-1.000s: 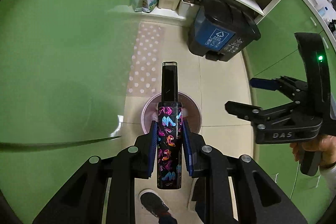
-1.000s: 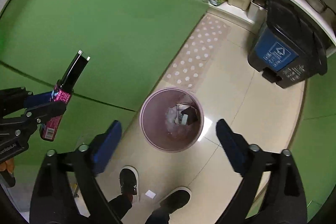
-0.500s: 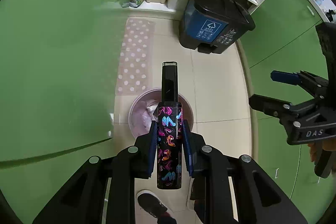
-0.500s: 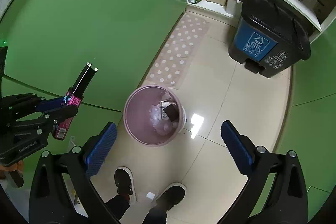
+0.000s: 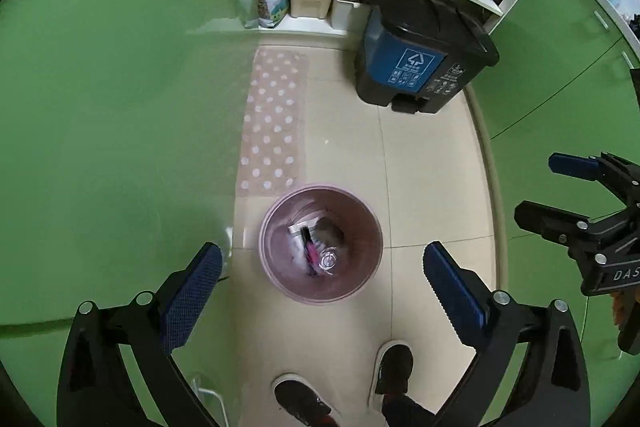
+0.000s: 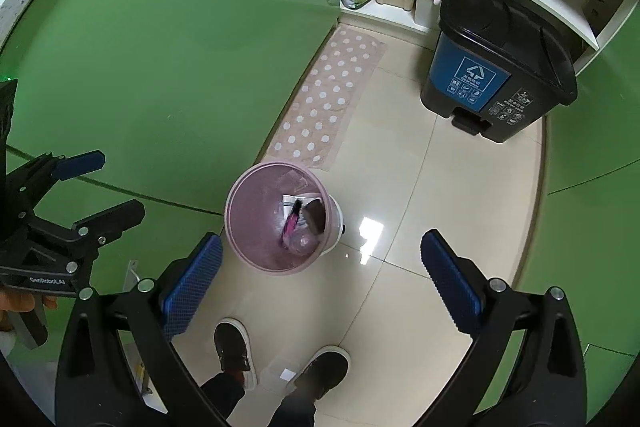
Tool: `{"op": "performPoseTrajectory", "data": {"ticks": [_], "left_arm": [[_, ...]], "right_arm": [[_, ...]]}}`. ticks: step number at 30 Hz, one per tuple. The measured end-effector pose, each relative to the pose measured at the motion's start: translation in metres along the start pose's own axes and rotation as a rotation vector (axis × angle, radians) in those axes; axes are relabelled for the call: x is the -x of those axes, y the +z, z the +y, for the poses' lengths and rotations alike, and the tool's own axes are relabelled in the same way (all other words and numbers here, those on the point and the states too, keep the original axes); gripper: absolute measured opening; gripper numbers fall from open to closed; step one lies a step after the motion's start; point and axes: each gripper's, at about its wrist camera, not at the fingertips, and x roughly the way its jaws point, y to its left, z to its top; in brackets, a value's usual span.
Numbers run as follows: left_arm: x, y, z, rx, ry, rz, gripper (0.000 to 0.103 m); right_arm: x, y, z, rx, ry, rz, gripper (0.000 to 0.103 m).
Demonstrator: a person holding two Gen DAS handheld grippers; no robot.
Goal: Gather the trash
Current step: 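Open both grippers to drop the bottle and lid into the wastebasket, then move both tools back over the mat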
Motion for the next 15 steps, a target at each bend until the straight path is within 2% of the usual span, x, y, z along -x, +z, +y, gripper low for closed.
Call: {"op": "performPoseTrajectory", "data": {"ticks": [4,7,15], "left_arm": [[0.021,-0.002,-0.005,0.018,0.001,-0.006,0.097],[0.054,-0.006,-0.011,0.028,-0.004,-0.026,0.097],[0.179,-0.023,-0.019,0.088,0.013,-0.107,0.097]], "right_arm": [[0.016,-0.004,0.006,0.002,-0.001,0.0,0.098],[0.044,-0.009,0.014,0.01,-0.005,-0.007,0.098],[0.167,-0.016,0.052,0.059,-0.005,-0.066,0.099]]}}
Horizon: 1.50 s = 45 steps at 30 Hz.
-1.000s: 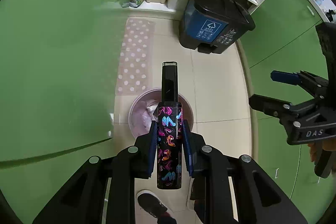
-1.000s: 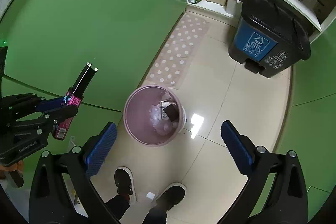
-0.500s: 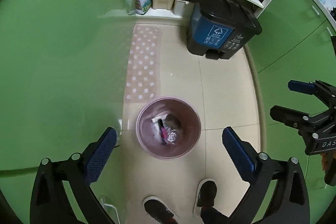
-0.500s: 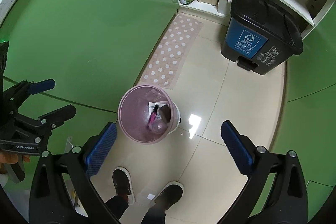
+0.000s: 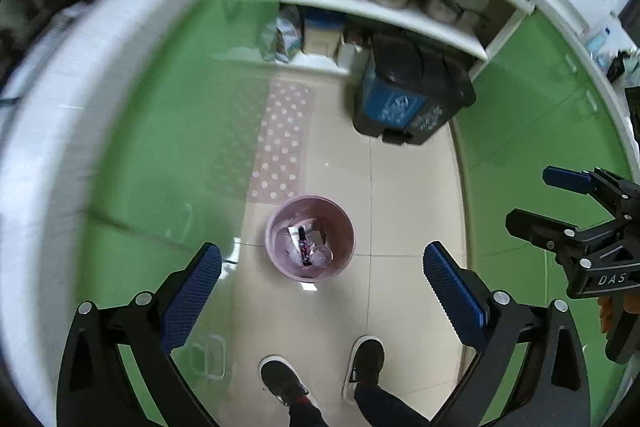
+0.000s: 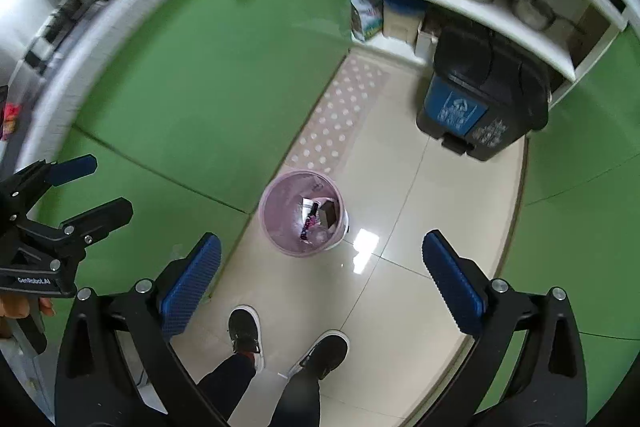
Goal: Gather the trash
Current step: 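Move both tools back over the mat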
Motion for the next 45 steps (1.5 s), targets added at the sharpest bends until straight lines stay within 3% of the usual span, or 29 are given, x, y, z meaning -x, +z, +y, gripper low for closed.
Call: {"op": "performPoseTrajectory", "data": {"ticks": [9,21,27,32,45], "left_arm": [[0.136,-0.03,0.05,0.17,0.123,-0.121,0.097],[0.251,-0.101,0.177,0.415,0.321,-0.224,0.097],[0.272,-0.131,0.243,0.486,0.359,-0.225,0.097],[0.275,-0.138,0.284,0.52,0.374,-0.221,0.097],[0.25,-0.13,0.361,0.693,0.415,-0.197,0.097]], "right_arm": [[0.104,0.018,0.09,0.213,0.095,-0.065,0.1],[0.145,0.053,0.255,0.483,0.289,-0.141,0.1],[0.129,0.064,0.337,0.566,0.315,-0.139,0.1],[0.104,0.074,0.403,0.634,0.313,-0.115,0.1],[0.019,0.116,0.507,0.827,0.321,-0.003,0.1]]}}
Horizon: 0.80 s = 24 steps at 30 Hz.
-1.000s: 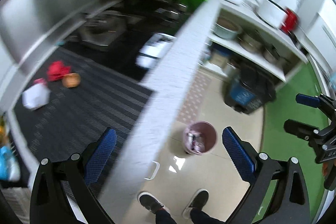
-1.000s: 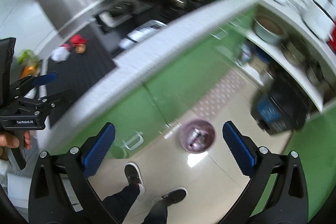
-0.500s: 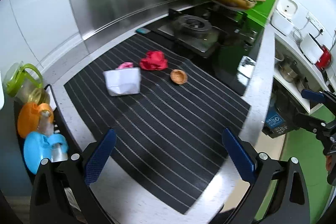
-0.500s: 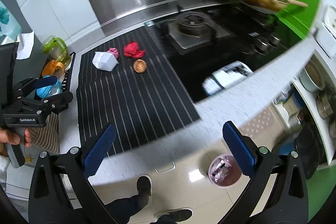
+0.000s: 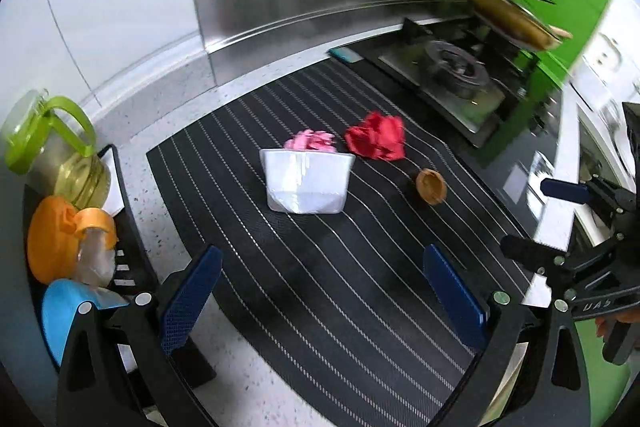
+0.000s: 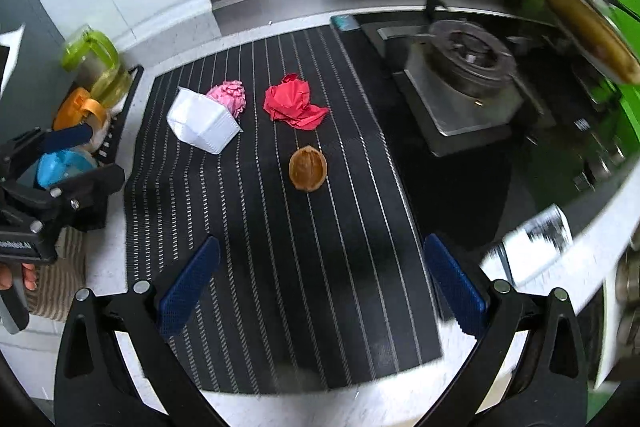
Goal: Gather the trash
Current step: 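Move both tools back over the mat, then grasp the brown walnut shell with the right gripper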
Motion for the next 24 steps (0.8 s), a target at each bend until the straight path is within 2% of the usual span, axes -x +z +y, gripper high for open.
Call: {"op": "performPoseTrajectory", "data": {"ticks": [7,8,9,10,14,16,18,20,24], "left_arm": [[-0.033,0.018,0.016,0.083,0.041,0.032,0.097],[-0.037,0.02,0.018,0.089,0.043,0.036,0.097],[-0.04,0.022,0.02,0.094,0.045,0.038,0.097],[-0.042,0.023,0.02,0.096,0.046,0.041,0.097],[-0.052,0.028,0.024,0.105,0.048,0.054,0.097],[-0.057,0.03,0.025,0.105,0.047,0.063,0.097],[-0.06,0.03,0.025,0.106,0.044,0.068,0.097],[-0.062,0.03,0.024,0.104,0.041,0.07,0.097],[-0.068,0.033,0.024,0.102,0.033,0.075,0.097]], "right_arm": [[-0.047,0.028,-0.001,0.095,0.042,0.06,0.1],[-0.053,0.031,-0.001,0.105,0.049,0.068,0.095],[-0.058,0.033,0.0,0.113,0.055,0.074,0.084],[-0.062,0.035,0.0,0.121,0.058,0.084,0.08],[-0.078,0.041,0.003,0.139,0.083,0.114,0.069],[-0.083,0.041,0.005,0.15,0.086,0.128,0.057],[-0.088,0.042,0.007,0.16,0.083,0.141,0.039],[-0.09,0.04,0.009,0.167,0.081,0.15,0.032],[-0.089,0.041,0.008,0.163,0.091,0.146,0.032]]}}
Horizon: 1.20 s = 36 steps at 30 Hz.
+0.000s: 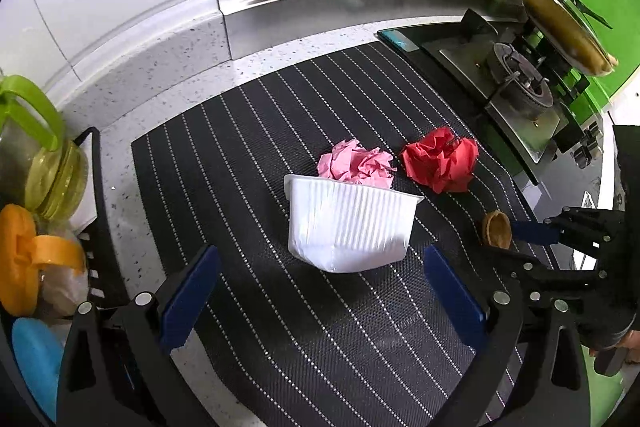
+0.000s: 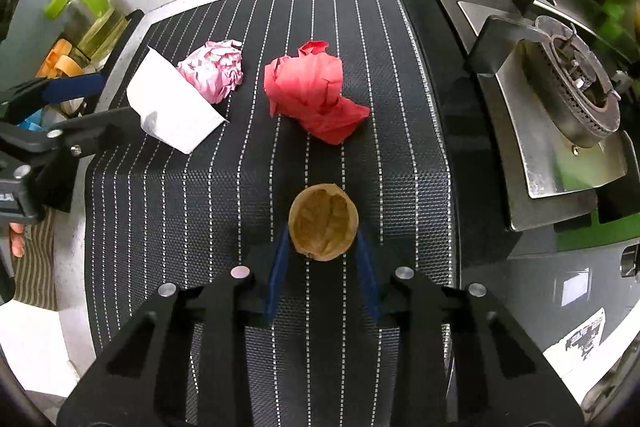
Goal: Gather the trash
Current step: 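Grasp the brown walnut shell with the right gripper, then grasp the white ribbed container with the left gripper while the right holds the shell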
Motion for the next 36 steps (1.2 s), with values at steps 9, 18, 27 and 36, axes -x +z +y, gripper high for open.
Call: {"op": "performPoseTrajectory", "data": {"ticks": [9,18,27,36], "left_arm": [[-0.019,0.008,-0.002,-0.009,-0.001,0.02,0.097],[-0.03,0.012,-0.006,-0.03,-0.02,0.013,0.097],[-0.032,0.013,-0.01,-0.054,-0.042,0.01,0.069],[-0.004,-0.002,-0.01,-0.056,-0.053,0.004,0.065]], "right_arm": [[0.013,0.004,-0.008,-0.03,0.032,-0.014,0.032],[0.018,0.004,-0.012,-0.047,0.048,-0.027,0.032],[0.019,0.002,-0.012,-0.056,0.056,-0.035,0.032],[0.034,-0.003,-0.007,-0.071,0.053,-0.065,0.032]]}}
